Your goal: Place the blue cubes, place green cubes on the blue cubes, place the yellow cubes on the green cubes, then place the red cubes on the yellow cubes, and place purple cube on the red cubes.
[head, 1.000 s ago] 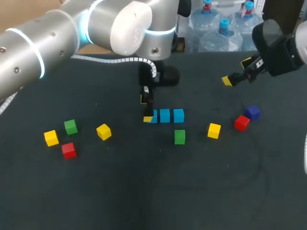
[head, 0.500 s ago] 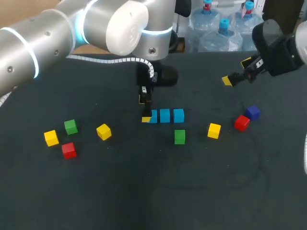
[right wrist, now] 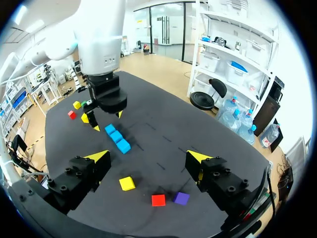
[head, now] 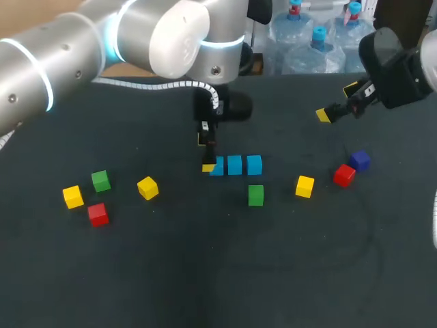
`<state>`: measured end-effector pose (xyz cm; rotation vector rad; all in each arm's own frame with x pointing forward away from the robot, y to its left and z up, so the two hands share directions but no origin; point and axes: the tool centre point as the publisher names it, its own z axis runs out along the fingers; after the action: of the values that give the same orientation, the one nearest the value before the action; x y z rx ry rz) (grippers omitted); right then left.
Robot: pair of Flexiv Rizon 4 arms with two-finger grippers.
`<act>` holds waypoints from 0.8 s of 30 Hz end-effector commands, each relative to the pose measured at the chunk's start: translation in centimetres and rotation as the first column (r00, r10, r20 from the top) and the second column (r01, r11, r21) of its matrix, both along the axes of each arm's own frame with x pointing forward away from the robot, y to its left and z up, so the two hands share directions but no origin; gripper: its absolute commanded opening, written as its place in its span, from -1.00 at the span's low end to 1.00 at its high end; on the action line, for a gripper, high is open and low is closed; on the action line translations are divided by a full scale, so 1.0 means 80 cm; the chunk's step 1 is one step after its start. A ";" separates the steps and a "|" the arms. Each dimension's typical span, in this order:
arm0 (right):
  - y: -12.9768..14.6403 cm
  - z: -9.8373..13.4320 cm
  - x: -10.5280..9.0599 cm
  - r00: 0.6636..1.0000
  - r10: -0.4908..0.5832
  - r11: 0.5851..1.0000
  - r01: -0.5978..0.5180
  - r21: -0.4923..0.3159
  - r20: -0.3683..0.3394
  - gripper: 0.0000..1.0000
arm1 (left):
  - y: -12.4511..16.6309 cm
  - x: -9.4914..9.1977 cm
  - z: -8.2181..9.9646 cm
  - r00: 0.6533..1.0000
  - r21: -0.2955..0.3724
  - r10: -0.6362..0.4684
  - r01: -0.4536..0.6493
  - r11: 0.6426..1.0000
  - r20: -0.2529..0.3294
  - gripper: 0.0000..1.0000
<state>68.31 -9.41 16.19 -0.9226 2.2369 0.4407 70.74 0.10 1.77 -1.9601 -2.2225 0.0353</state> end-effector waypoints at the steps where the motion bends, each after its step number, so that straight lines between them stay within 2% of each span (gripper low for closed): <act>1: 0.000 0.001 -0.002 1.000 -0.005 1.000 0.005 -0.004 0.002 1.00 | 0.012 -0.008 0.004 1.000 -0.027 -0.005 0.005 1.000 0.024 1.00; 5: 0.000 0.001 -0.002 1.000 -0.005 1.000 0.005 -0.004 0.002 1.00 | 0.015 -0.009 0.020 0.998 -0.042 0.022 -0.019 0.999 0.059 1.00; 7: 0.000 0.001 -0.002 1.000 -0.005 1.000 0.005 -0.004 0.002 1.00 | 0.018 -0.012 0.037 0.996 -0.065 0.038 -0.032 0.997 0.085 1.00; 10: 0.000 0.001 -0.002 1.000 -0.005 1.000 0.005 -0.004 0.002 1.00 | 0.024 -0.020 0.070 0.986 -0.114 0.071 -0.054 0.992 0.152 1.00; 14: 0.000 0.001 -0.002 1.000 -0.005 1.000 0.005 -0.004 0.002 1.00 | 0.036 -0.030 0.097 0.956 -0.164 0.166 -0.128 0.978 0.240 1.00; 17: 0.000 0.001 -0.002 1.000 -0.005 1.000 0.005 -0.004 0.002 1.00 | 0.046 -0.038 0.104 0.928 -0.254 0.258 -0.190 0.948 0.268 1.00; 19: 0.000 0.001 -0.002 1.000 -0.005 1.000 0.005 -0.004 0.002 1.00 | 0.052 -0.044 0.101 0.910 -0.286 0.309 -0.228 0.931 0.278 1.00; 21: 0.000 0.001 -0.002 1.000 -0.005 1.000 0.005 -0.004 0.002 1.00 | 0.058 -0.051 0.098 0.896 -0.338 0.367 -0.274 0.900 0.250 1.00; 24: 0.000 0.001 -0.002 1.000 -0.005 1.000 0.005 -0.004 0.002 1.00 | 0.066 -0.064 0.100 0.866 -0.332 0.416 -0.320 0.887 0.277 1.00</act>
<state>68.31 -9.41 16.19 -0.9226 2.2369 0.4407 67.99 3.28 9.77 -1.6386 -2.7054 0.0160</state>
